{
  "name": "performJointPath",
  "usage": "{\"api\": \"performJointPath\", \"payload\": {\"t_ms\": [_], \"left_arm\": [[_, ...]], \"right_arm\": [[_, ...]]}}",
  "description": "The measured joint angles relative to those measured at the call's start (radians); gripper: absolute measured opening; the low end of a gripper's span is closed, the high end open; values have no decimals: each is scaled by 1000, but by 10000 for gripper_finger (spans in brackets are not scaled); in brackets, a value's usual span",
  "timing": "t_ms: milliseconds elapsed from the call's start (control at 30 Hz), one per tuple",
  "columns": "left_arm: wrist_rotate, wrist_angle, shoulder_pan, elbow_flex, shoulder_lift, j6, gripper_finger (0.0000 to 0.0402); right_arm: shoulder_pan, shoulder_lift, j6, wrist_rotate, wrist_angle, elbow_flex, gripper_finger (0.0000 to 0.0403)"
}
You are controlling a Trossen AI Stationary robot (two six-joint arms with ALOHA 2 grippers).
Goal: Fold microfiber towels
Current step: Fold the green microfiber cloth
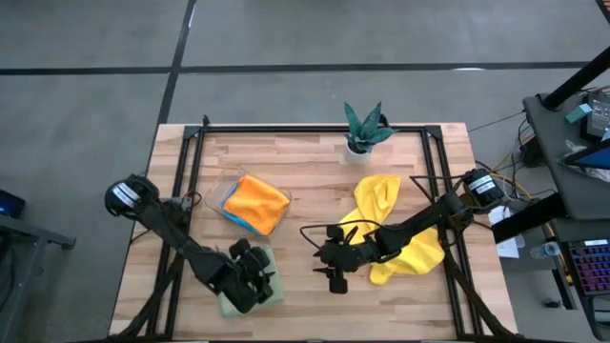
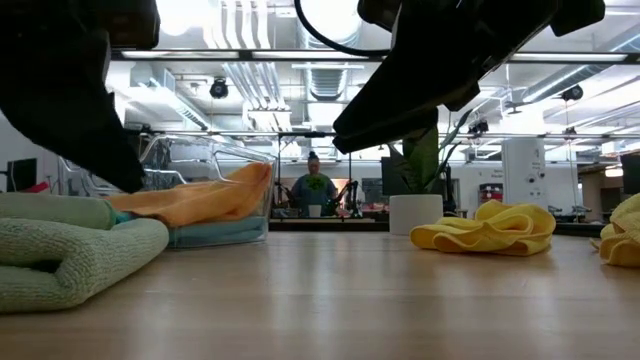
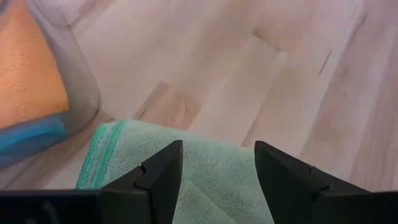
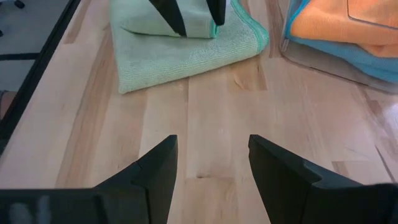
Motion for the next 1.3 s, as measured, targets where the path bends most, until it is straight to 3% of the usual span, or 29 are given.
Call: {"api": "performJointPath", "payload": {"t_ms": [233, 467, 667, 900, 1300], "left_arm": [[79, -106, -1, 18, 7, -52, 184], [94, -103, -1, 9, 8, -25, 177], [168, -96, -1, 7, 8, -26, 111], [172, -96, -1, 3, 8, -20, 9], [301, -98, -83, 77, -31, -26, 1]], "right_arm": [[0, 0, -18, 0, 1, 0, 187], [-5, 0, -28, 0, 3, -3, 187], [-5, 0, -42, 0, 3, -3, 187], [-5, 0, -46, 0, 3, -3, 187], [-5, 0, -47, 0, 3, -4, 187]]}}
